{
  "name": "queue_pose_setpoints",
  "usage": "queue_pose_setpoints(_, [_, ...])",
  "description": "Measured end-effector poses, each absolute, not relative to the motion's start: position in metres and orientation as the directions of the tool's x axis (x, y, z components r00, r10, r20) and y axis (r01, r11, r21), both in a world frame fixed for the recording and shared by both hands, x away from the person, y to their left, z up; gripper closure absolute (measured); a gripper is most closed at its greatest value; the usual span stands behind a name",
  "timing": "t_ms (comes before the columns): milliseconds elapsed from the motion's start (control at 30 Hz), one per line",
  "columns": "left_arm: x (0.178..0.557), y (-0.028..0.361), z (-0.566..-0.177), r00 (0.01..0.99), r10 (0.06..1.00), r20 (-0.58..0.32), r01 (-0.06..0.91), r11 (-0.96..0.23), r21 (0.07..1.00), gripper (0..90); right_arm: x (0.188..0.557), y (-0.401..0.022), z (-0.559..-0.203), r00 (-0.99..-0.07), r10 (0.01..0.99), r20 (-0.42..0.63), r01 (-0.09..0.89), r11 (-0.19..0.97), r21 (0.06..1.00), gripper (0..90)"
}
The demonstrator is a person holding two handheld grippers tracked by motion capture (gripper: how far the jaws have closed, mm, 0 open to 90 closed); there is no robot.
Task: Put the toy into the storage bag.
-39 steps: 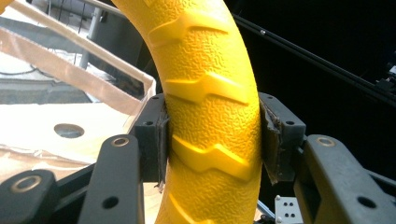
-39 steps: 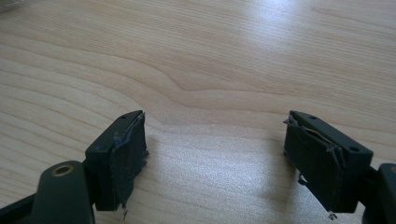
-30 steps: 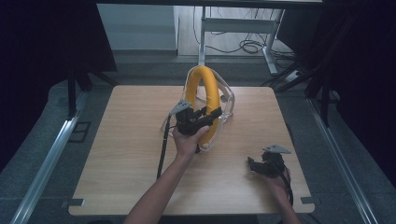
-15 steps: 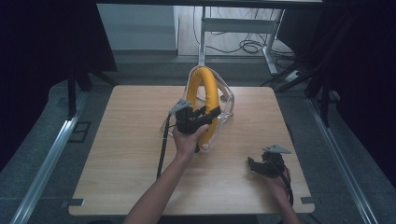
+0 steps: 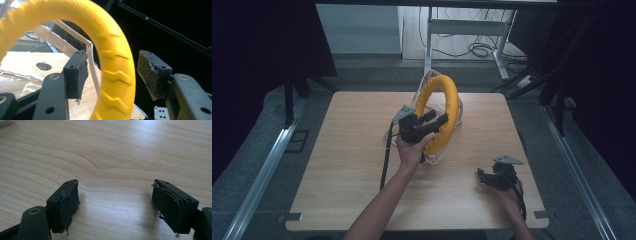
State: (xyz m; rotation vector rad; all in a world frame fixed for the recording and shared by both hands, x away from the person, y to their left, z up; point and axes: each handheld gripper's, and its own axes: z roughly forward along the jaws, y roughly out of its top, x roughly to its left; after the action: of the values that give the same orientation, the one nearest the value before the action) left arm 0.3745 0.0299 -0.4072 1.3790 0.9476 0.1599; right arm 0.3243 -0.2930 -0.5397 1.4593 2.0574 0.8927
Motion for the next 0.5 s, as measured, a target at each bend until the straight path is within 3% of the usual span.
queue_pose_setpoints(500, [0.353,0.077,-0.404,0.645,0.625,-0.44,0.41,0.204,0.889,36.7,0.324,-0.293,-0.54,-0.327,0.945,-0.003,0.645,0.225,0.731,21.9])
